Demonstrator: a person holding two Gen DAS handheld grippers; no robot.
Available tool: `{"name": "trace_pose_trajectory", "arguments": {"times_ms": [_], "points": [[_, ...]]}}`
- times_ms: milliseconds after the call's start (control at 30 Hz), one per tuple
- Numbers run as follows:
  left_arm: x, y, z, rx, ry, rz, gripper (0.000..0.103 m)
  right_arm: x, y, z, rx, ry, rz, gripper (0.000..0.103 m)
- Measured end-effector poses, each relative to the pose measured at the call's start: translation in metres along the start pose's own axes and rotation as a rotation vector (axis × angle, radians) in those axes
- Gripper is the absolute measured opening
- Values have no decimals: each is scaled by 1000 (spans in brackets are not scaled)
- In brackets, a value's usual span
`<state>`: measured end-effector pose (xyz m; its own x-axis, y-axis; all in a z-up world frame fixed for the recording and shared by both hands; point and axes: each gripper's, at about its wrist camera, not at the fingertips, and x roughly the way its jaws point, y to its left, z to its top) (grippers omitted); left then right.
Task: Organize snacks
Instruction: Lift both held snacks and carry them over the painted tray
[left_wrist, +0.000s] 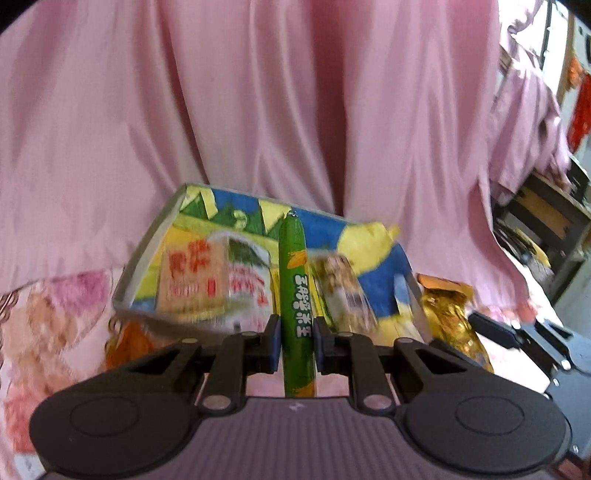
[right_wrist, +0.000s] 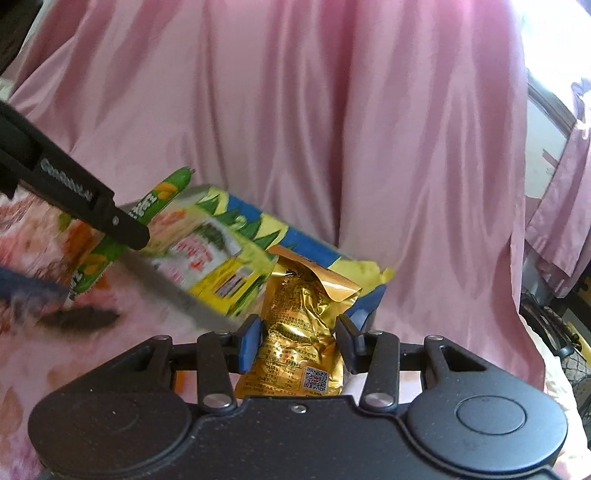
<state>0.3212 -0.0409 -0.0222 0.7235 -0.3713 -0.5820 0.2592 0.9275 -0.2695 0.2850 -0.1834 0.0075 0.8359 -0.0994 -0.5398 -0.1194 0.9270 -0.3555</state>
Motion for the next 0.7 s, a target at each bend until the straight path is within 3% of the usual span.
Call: {"name": "trace_pose_trajectory", "arguments": {"times_ms": [167, 300, 700], "points": [[41, 1, 20, -21, -7, -23, 19, 22, -17, 9, 78, -6, -12, 46], [79, 5, 19, -75, 45, -31, 19, 45, -31, 7, 119, 36, -10, 46], [126, -7, 13, -28, 170, 49, 20, 77, -38, 5, 142, 111, 47, 47]]}}
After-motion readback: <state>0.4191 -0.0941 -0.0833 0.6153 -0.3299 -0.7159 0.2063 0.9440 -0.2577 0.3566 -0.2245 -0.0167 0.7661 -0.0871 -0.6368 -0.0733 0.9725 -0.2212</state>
